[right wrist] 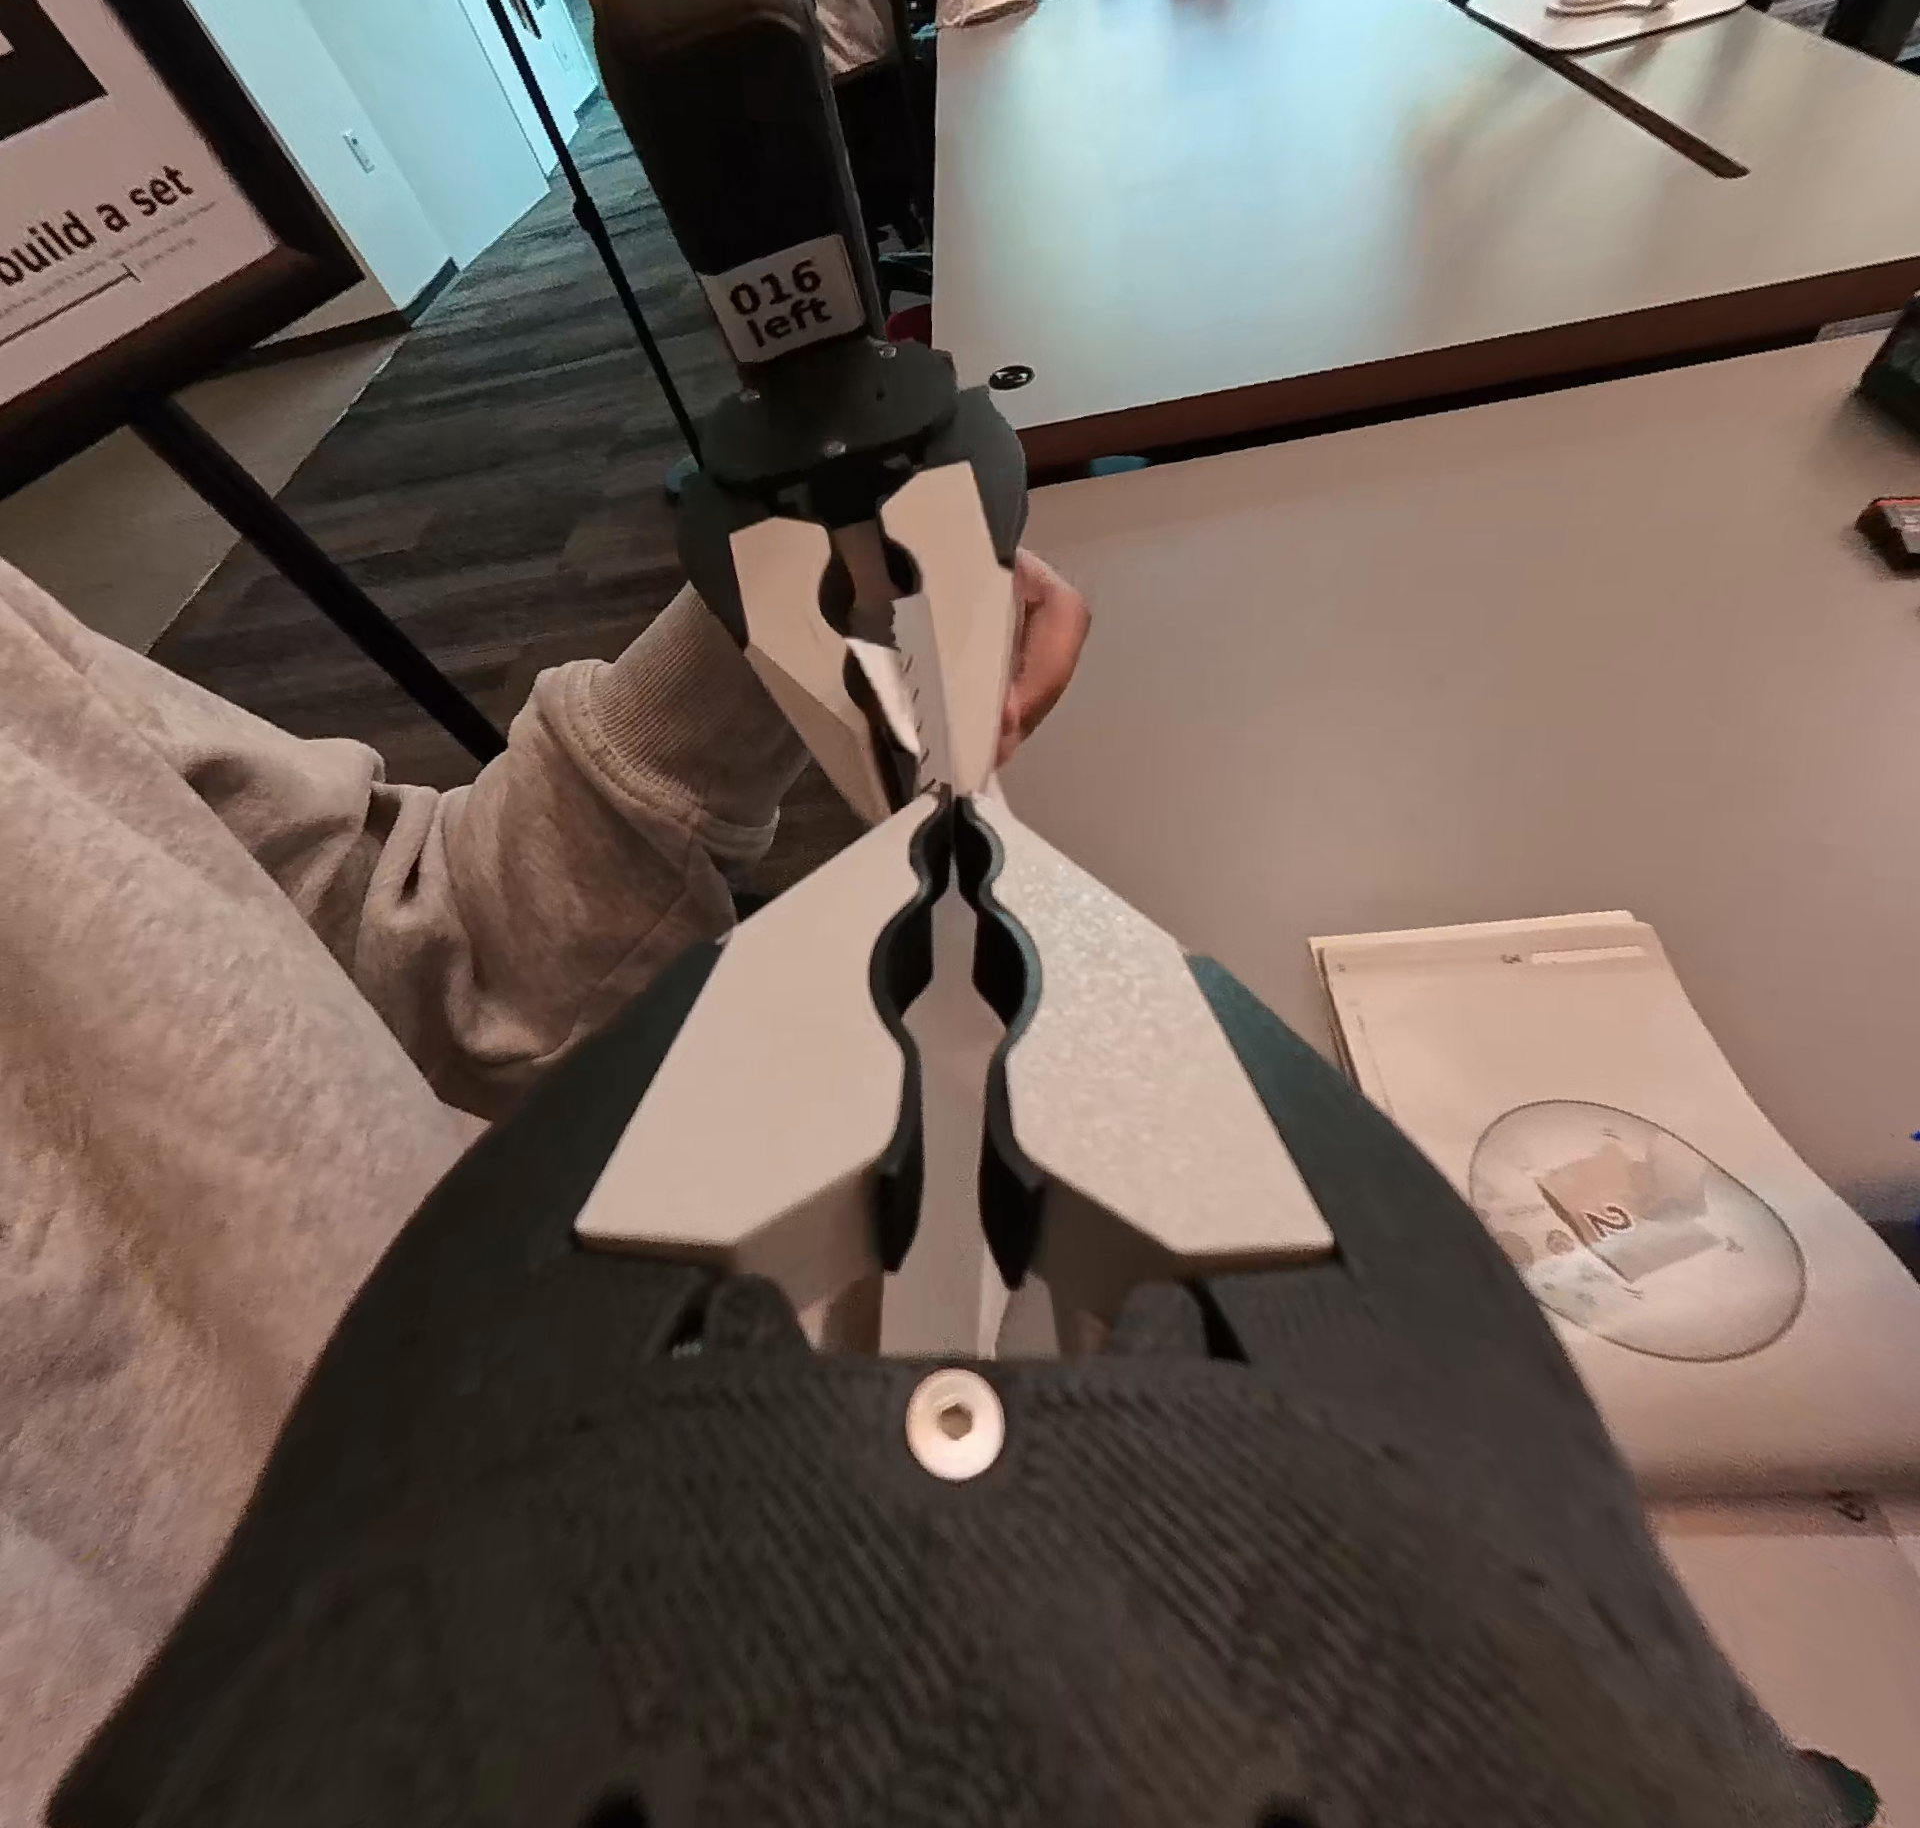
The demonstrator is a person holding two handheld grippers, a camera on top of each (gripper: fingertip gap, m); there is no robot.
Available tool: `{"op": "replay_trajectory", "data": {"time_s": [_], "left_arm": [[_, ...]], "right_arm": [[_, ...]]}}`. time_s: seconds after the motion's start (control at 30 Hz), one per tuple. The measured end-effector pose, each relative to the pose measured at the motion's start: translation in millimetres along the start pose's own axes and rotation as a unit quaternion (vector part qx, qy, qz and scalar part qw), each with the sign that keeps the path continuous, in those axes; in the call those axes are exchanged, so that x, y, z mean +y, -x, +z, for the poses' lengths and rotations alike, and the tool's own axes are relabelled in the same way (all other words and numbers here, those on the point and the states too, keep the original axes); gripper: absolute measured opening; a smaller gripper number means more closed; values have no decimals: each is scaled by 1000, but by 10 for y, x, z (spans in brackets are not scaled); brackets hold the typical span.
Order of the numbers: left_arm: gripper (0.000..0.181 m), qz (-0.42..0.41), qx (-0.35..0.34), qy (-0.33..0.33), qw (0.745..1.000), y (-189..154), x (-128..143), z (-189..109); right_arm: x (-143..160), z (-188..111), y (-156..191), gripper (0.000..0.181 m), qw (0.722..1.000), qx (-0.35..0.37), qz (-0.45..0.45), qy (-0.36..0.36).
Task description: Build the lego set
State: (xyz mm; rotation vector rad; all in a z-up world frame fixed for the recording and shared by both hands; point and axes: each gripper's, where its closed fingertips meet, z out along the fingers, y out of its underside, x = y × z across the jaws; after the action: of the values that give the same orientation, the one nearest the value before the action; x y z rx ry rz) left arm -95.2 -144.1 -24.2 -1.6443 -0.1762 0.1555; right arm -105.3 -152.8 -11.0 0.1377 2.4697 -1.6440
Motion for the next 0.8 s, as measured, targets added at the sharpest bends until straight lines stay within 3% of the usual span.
{"op": "replay_trajectory", "data": {"time_s": [0.23, 0.4, 0.5, 0.8], "left_arm": [[0, -10, 34, 6, 999, -103, -16, 53], [0, -22, 72, 2, 997, -184, -13, 99], [0, -30, 89, 2, 996, -220, -6, 115], [0, -33, 72, -1, 997, -139, 8, 105]], "right_arm": [[-22, -61, 85, 0, 998, -20, -24, -46], [62, -61, 177, 22, 996, -83, -2, -34], [82, -63, 197, 2, 995, -100, 0, -28], [57, -55, 122, 0, 988, -116, 93, -48]]}}
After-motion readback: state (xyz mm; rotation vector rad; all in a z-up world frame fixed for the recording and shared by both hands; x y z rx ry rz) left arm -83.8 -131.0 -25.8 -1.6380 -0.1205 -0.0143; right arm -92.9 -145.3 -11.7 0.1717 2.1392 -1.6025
